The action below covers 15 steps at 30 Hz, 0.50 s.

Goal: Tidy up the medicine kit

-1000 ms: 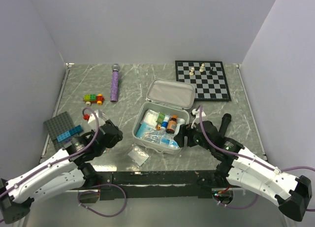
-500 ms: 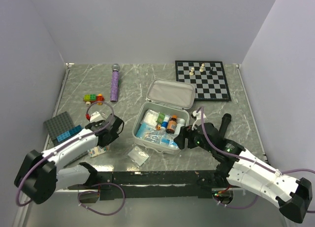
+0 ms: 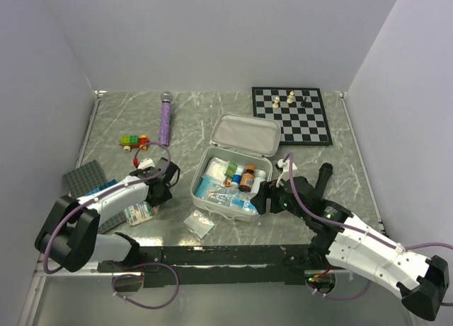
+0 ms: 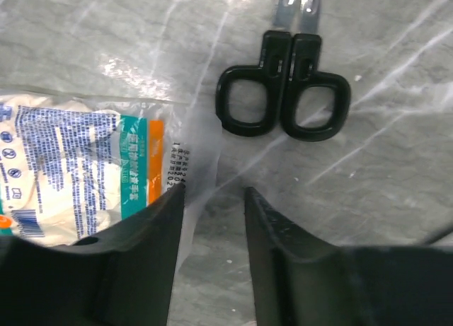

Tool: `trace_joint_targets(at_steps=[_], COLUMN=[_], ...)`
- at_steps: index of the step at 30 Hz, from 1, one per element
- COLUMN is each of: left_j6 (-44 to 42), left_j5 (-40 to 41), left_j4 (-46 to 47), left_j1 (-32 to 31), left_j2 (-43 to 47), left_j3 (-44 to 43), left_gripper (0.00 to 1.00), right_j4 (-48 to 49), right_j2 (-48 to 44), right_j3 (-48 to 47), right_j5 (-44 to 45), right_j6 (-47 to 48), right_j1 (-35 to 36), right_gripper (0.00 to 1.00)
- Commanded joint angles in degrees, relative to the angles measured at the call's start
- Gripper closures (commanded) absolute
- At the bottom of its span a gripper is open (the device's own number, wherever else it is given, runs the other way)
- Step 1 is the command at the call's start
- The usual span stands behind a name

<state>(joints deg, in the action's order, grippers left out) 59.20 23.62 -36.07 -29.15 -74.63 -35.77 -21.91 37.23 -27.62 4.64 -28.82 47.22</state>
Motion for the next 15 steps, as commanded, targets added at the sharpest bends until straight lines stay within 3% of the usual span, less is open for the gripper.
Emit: trace_joint_targets(at_steps=[1,6,9,15], left_j6=[-1.55,-1.02,-1.1,-2.07], left_j5=[-6.03,-8.85,-9.38,-12.8], left_j4=[1.01,1.89,1.88,3.47], left_j1=[-0.12,-0.47,-0.65,-1.08], left_j2=[-2.18,-2.19,-1.57,5.71], left_j3=[0.43,1.58,1.4,1.23], left_gripper=[0.61,0.79,0.99,0.99], right_j4=[0.12,0.03,-0.32,-0.68], right_j2=[-0.58,-1.46,-1.29,-1.02], right_j3=[0.19,0.98,0.63,-0.15], right_j5=[1.42,1.51,1.6,1.86], right_j6=[0.61,0.08,0.17,0.6], right_j1=[-0.11,-0.11,-0.02,-0.02], right_gripper=[0.18,0.18,0.18,0.18])
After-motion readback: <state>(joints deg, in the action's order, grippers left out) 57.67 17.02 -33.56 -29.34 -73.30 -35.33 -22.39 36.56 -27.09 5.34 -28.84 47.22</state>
